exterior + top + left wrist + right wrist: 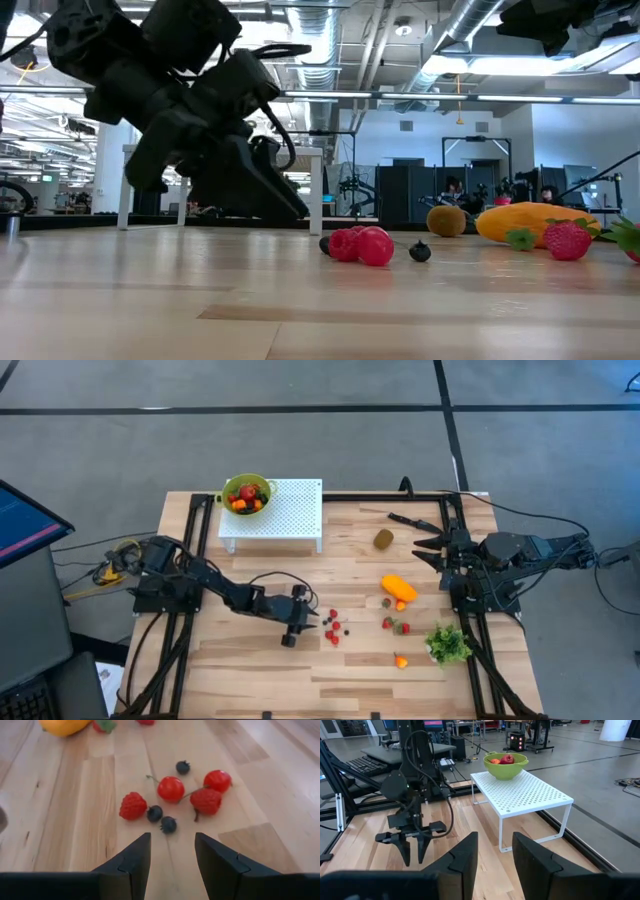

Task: Pick & Place Fruit
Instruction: Put the blueberry into the green strainer bowl on the shelf

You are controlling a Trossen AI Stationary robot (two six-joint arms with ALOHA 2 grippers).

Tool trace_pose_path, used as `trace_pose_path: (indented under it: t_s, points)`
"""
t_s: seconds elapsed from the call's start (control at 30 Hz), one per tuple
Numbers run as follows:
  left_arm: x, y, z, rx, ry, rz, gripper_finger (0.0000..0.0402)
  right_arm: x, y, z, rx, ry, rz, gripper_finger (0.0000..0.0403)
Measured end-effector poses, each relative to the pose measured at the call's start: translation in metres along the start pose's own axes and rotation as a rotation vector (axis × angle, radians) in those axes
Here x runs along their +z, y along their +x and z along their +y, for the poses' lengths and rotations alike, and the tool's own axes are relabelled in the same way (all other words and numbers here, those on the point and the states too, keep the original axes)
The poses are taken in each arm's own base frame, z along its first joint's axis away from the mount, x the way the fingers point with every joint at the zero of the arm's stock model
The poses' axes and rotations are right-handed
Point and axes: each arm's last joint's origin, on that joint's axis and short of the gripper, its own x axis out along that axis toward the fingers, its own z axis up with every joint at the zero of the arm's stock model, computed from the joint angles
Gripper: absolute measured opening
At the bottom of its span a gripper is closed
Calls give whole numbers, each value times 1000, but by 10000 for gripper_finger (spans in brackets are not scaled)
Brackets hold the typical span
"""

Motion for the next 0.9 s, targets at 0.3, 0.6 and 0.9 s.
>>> trace_pose_path:
  t_s: [0.3,0.6,0.9]
  points:
    - [-3,7,1,12,-41,-32,149,0,0,0,0,0,0,116]
    - [-22,28,-4,9,-69,-61,149,0,0,0,0,0,0,116]
    - [-24,31,-5,0,-78,-93,149,0,0,0,1,0,0,116]
